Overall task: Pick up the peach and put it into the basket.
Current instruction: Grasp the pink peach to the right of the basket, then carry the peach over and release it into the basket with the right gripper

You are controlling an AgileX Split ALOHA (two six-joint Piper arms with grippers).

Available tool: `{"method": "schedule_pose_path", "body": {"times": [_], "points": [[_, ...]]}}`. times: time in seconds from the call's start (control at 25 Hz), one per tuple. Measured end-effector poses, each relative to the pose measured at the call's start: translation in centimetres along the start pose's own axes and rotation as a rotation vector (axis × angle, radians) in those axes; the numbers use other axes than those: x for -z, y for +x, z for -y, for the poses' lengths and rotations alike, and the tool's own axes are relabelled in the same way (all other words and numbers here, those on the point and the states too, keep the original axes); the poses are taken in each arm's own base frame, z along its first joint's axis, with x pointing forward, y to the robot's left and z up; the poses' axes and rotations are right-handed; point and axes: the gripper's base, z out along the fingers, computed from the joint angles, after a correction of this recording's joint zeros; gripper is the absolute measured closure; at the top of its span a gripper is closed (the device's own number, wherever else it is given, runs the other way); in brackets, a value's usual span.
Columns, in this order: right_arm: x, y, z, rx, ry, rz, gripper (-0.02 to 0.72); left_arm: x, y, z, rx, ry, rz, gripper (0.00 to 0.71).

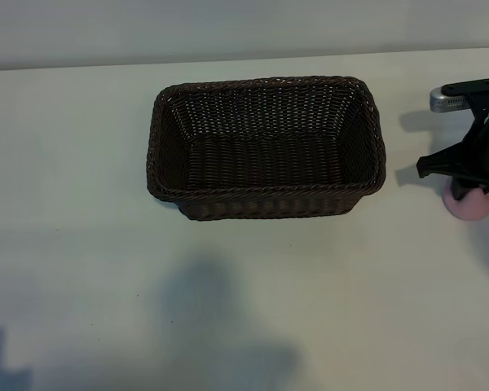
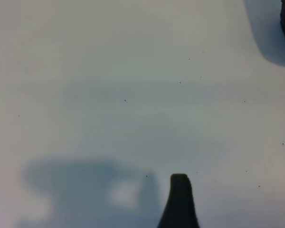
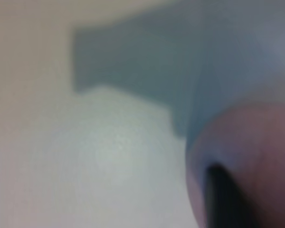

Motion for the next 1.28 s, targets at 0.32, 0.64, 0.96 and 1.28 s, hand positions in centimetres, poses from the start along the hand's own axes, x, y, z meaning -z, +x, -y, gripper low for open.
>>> {"method": "schedule_pose_path", "body": {"times": [0.32, 0.64, 0.96, 1.28], "points": [[1.5, -0.6, 0.0, 0.003, 0.001, -0.022, 0.628, 0.0, 0.0, 0.0, -0.001, 0.0, 0.0, 0.123], [10.4, -2.7, -0.3, 0.011, -0.023, 0.111, 0.633, 0.0, 0.0, 0.0, -0.001, -0.001, 0.0, 0.123], [15.4, -3.6, -0.4, 0.027, -0.031, 0.161, 0.633, 0.0, 0.0, 0.0, -0.001, -0.001, 0.0, 0.123], [15.5, -3.5, -1.4, 0.04, -0.099, 0.148, 0.633, 0.0, 0.0, 0.0, -0.002, -0.001, 0.0, 0.123]]}}
